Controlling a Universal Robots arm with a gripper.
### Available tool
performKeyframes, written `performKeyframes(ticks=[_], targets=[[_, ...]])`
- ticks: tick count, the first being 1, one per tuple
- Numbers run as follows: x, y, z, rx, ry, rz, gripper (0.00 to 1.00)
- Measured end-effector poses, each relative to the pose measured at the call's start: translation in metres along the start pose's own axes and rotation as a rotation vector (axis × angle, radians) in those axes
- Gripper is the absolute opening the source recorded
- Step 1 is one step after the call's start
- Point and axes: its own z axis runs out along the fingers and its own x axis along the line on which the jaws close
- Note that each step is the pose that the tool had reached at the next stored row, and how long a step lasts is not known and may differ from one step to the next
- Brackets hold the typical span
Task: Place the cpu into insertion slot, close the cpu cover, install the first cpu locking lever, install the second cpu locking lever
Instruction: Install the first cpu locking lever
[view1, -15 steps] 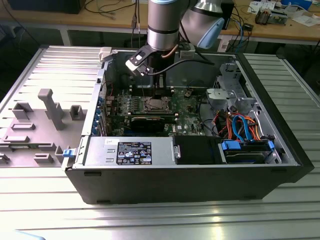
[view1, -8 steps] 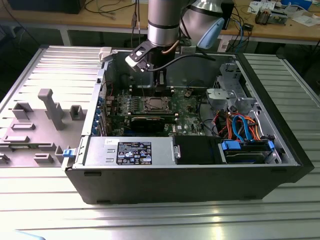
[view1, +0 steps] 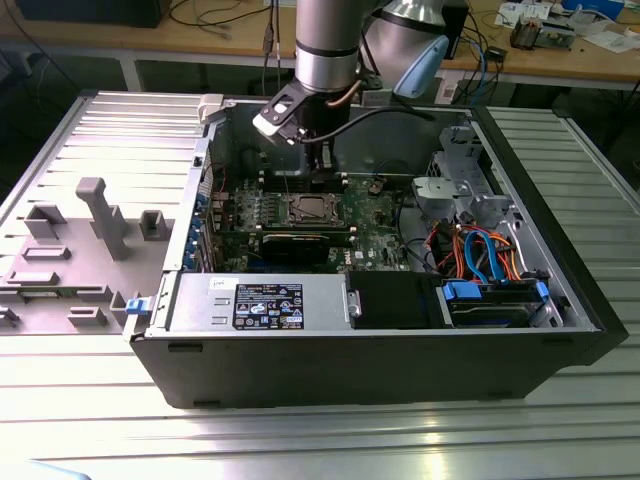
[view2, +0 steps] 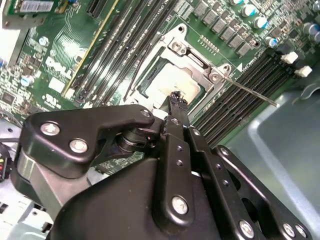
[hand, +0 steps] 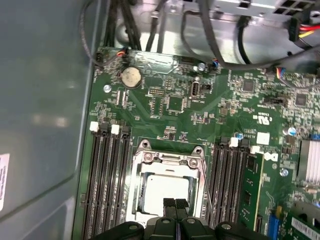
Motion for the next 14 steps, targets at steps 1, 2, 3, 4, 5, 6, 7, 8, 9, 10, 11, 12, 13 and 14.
performKeyframes(ticks=[1,2,3,4,5,6,7,8,9,10,11,12,13,14], targets=[[0.0001,-0.0002,0.0000,-0.0004,-0.0001,-0.009,0.11],[0.0000,-0.0002,0.0000,-0.0006,-0.0003,-0.016,0.11],[0.0001,-0.0002,0.0000,-0.0007,-0.0003,-0.016,0.11],[0.0000,-0.0002,0.0000,-0.0007,-0.0003,-0.017,0.11],[0.0000,-0.0002,0.0000,-0.0007,-0.0003,-0.017,0.11],[0.0000,-0.0002,0.0000,-0.0007,-0.0003,-0.017,0.11],[0.0000,-0.0002,0.0000,-0.0007,-0.0004,-0.017,0.11],[0.0000,-0.0002,0.0000,-0.0007,-0.0004,-0.017,0.11],[0.0000,-0.0002,0.0000,-0.0007,-0.0004,-0.017,0.11],[0.0000,-0.0002,0.0000,-0.0007,-0.0004,-0.017,0.11],[0.0000,-0.0003,0.0001,-0.0008,-0.0002,-0.017,0.11],[-0.0002,-0.0004,0.0000,-0.0007,-0.0004,-0.018,0.11],[-0.0002,-0.0004,0.0000,-0.0009,-0.0003,-0.020,0.11],[-0.0003,-0.0005,0.0000,-0.0009,-0.0003,-0.022,0.11]])
